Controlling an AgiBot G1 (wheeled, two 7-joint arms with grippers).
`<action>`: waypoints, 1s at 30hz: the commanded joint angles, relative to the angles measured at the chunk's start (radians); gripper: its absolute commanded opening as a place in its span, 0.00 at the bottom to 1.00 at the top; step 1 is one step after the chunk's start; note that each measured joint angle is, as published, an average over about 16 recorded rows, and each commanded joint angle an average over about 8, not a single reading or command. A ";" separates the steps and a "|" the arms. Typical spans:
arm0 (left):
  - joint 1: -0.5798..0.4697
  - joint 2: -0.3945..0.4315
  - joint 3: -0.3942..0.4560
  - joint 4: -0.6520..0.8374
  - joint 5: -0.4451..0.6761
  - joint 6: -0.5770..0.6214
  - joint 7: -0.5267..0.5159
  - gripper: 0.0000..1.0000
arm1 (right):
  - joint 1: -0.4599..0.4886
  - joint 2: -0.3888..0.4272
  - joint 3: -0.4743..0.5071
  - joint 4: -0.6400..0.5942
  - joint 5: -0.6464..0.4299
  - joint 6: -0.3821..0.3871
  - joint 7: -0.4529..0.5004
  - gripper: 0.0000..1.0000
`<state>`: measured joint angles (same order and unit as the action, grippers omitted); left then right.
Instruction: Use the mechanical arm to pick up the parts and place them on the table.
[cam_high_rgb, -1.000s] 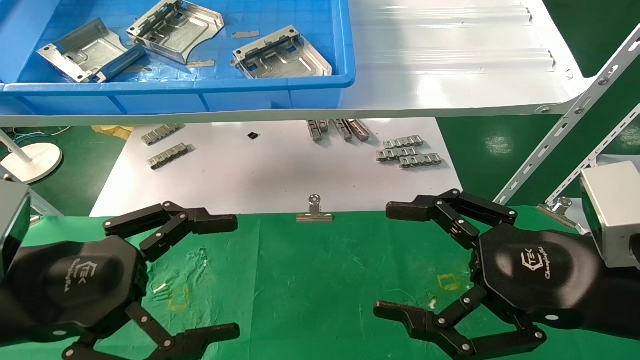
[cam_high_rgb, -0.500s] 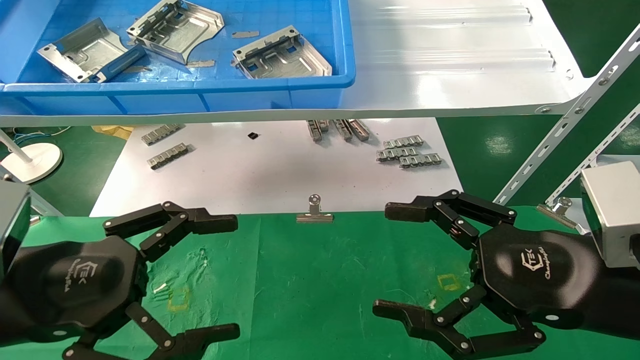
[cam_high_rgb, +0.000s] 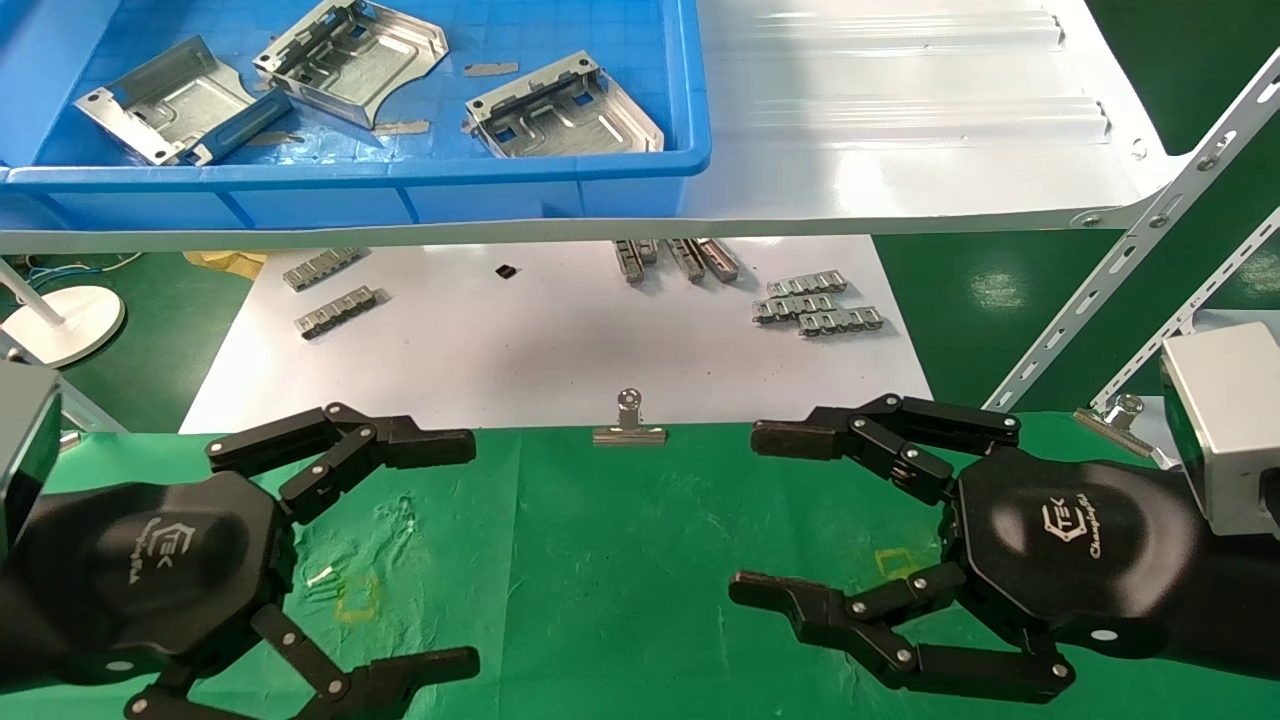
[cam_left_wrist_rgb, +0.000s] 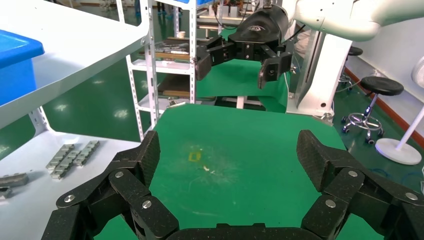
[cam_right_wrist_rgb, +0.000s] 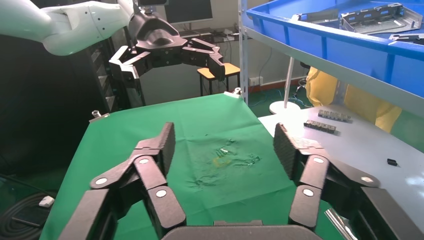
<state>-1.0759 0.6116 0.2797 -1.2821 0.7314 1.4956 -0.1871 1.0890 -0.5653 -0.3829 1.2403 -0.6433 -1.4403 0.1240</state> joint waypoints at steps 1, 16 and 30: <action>0.000 0.000 0.000 0.000 0.000 0.000 0.000 1.00 | 0.000 0.000 0.000 0.000 0.000 0.000 0.000 0.00; 0.000 0.000 0.000 0.000 0.000 0.000 0.000 1.00 | 0.000 0.000 0.000 0.000 0.000 0.000 0.000 0.00; -0.327 0.054 0.014 0.104 0.117 -0.025 -0.017 1.00 | 0.000 0.000 0.000 0.000 0.000 0.000 0.000 0.00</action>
<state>-1.4065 0.6838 0.3063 -1.1281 0.8694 1.4612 -0.1904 1.0890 -0.5653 -0.3829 1.2402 -0.6433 -1.4403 0.1240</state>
